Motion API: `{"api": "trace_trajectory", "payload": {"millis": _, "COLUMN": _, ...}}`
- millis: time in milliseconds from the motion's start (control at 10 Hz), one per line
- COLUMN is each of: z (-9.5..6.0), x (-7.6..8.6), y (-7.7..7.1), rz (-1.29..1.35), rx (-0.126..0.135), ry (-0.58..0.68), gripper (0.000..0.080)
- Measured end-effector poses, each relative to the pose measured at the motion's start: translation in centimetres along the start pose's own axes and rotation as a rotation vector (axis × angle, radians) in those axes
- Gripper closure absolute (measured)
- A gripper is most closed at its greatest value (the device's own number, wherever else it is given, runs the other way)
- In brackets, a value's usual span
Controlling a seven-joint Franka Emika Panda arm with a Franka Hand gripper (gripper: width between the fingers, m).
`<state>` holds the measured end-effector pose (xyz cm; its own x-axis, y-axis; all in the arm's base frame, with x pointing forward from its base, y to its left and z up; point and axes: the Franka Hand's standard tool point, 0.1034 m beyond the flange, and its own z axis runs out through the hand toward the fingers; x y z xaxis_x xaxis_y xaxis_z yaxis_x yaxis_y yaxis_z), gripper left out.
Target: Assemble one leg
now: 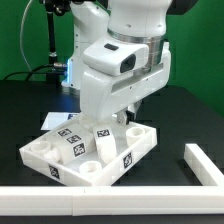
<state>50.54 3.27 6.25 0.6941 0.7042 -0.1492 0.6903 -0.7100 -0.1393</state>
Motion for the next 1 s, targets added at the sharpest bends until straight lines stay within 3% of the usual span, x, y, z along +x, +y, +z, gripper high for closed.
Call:
{"api": "trace_trajectory", "payload": {"millis": 100, "z": -0.7, "x": 0.9, "y": -0.4, "rz": -0.094, "rx": -0.022, "ry": 0.009, "gripper": 0.0748}}
{"api": "trace_trajectory", "payload": {"millis": 200, "z": -1.3, "x": 1.5, "y": -1.2, "rz": -0.228, "rx": -0.025, "ry": 0.018, "gripper": 0.0746}}
{"api": "trace_trajectory", "payload": {"millis": 300, "z": -1.1, "x": 1.7, "y": -2.1, "rz": -0.317, "rx": -0.001, "ry": 0.011, "gripper": 0.0746}}
{"api": "trace_trajectory", "payload": {"millis": 500, "z": -1.0, "x": 2.1, "y": -3.2, "rz": -0.292, "rx": -0.030, "ry": 0.034, "gripper": 0.0745}}
{"api": "trace_trajectory", "payload": {"millis": 800, "z": -0.7, "x": 2.0, "y": -3.1, "rz": -0.289, "rx": -0.024, "ry": 0.029, "gripper": 0.0745}}
{"api": "trace_trajectory", "payload": {"millis": 900, "z": -0.8, "x": 2.3, "y": -3.1, "rz": -0.320, "rx": -0.039, "ry": 0.038, "gripper": 0.0745}}
{"api": "trace_trajectory", "payload": {"millis": 1000, "z": -0.9, "x": 3.1, "y": -3.8, "rz": -0.400, "rx": -0.075, "ry": 0.068, "gripper": 0.0745}}
